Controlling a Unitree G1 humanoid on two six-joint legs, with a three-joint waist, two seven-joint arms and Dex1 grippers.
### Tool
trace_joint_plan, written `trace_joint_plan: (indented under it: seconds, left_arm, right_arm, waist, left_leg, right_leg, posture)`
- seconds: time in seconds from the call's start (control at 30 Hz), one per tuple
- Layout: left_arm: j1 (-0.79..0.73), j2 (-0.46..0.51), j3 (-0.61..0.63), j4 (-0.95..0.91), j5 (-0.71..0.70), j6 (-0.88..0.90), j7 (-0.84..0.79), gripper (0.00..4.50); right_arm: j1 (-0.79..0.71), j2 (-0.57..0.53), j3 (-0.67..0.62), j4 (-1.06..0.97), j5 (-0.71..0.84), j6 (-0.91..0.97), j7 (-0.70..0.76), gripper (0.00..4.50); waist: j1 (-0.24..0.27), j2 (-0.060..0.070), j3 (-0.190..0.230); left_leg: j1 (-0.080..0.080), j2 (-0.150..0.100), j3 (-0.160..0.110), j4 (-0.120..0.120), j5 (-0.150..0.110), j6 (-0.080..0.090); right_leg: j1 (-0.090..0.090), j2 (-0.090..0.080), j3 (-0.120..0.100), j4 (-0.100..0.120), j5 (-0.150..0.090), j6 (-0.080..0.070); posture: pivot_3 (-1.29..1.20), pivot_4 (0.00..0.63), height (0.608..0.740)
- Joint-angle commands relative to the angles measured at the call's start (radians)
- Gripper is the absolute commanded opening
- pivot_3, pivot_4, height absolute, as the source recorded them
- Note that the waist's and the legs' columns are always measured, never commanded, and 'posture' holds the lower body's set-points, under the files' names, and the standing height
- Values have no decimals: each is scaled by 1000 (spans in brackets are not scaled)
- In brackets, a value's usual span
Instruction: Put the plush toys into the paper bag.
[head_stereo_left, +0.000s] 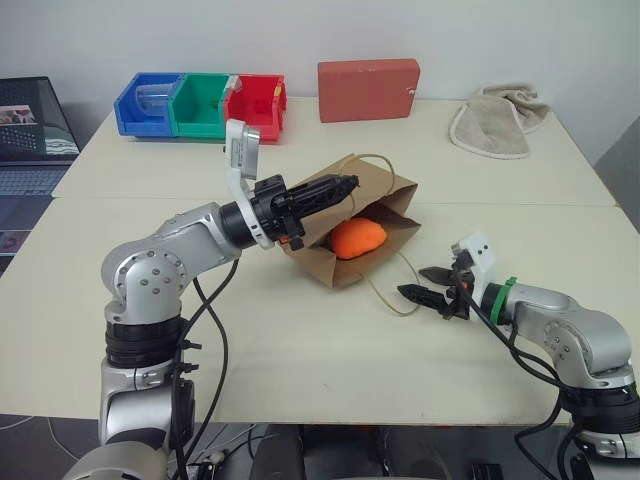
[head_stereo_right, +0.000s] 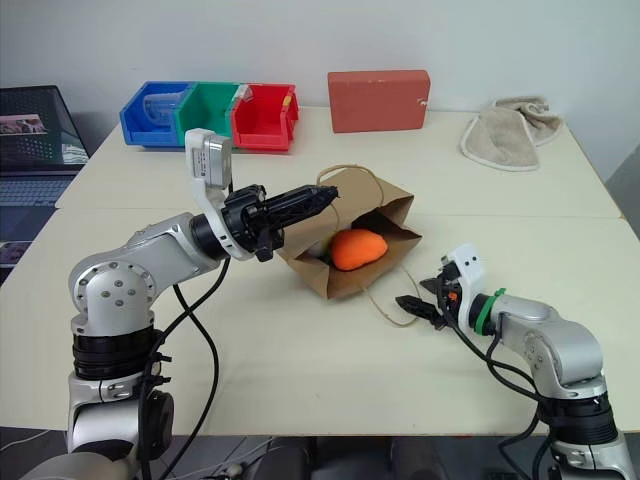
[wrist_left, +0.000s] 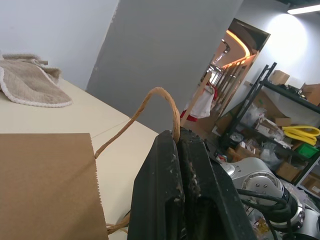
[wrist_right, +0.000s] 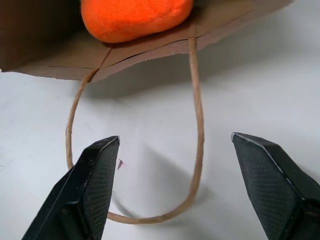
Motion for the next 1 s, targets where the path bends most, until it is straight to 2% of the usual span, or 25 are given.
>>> trace_joint_plan:
  seconds: [0.03, 0.13, 0.33, 0.4, 0.47, 0.6, 0.73, 0.9, 1.0]
  left_arm:
    - [-13, 6, 24, -23, 0, -30, 1, 0]
    - [-14, 12, 31, -19, 3, -33, -1, 0]
    - [-14, 22, 33, -9, 13, -50, -3, 0]
    - [-24, 27, 34, 0, 22, -58, -9, 0]
    - [-50, 37, 35, 21, 38, -73, -20, 0]
    - [-173, 42, 26, 138, 95, -125, -52, 0]
    - [-250, 30, -15, 251, 180, -186, -101, 0]
    - [-303, -5, -53, 362, 262, -245, -156, 0]
    - [-302, -28, -88, 417, 325, -284, -188, 0]
  right_arm:
    - [-26, 8, 14, 4, 13, -31, 15, 3570]
    - [-31, 5, -16, -30, 89, 16, 37, 2805]
    - [-29, 1, -68, -53, 176, 73, 25, 562]
    - [-48, 0, -112, -79, 238, 115, 13, 48]
    - [-91, -11, -186, -109, 333, 180, -7, 48]
    - [-303, -62, -355, -72, 555, 327, -104, 48]
    - [-452, -73, -402, 32, 642, 401, -213, 48]
    - [-535, -74, -394, 116, 686, 427, -299, 48]
    - [-530, -50, -369, 137, 667, 428, -360, 48]
  waist:
    - [0, 0, 0]
    - [0, 0, 0]
    - [0, 0, 0]
    - [0, 0, 0]
    - [0, 0, 0]
    - [0, 1, 1]
    - [-1, 0, 0]
    - [-1, 0, 0]
    - [-1, 0, 0]
  left_leg:
    - [0, 0, 0, 0, 0, 0]
    - [0, 0, 0, 0, 0, 0]
    - [0, 0, 0, 0, 0, 0]
    - [0, 0, 0, 0, 0, 0]
    - [0, 0, 0, 0, 0, 0]
    - [-1, 0, 0, 0, 0, 0]
    - [0, 0, -1, -1, 0, 0]
    - [-4, 0, 0, -2, 0, 0]
    - [-9, 0, 0, -2, 0, 0]
  right_leg:
    - [0, 0, 0, 0, 0, 0]
    - [0, 0, 0, 0, 0, 0]
    - [0, 0, 0, 0, 0, 0]
    - [0, 0, 0, 0, 0, 0]
    - [0, 0, 0, 0, 0, 0]
    - [0, 0, 0, 0, 0, 0]
    - [0, 0, -1, -1, 0, 0]
    - [-3, 0, 0, -2, 0, 0]
    - [-9, 0, -1, -1, 0, 0]
  posture:
    - [0, 150, 740]
    - [0, 150, 740]
    - [0, 150, 740]
    - [0, 150, 740]
    - [0, 150, 740]
    - [0, 150, 740]
    - [0, 150, 740]
    - [0, 150, 740]
    - [0, 150, 740]
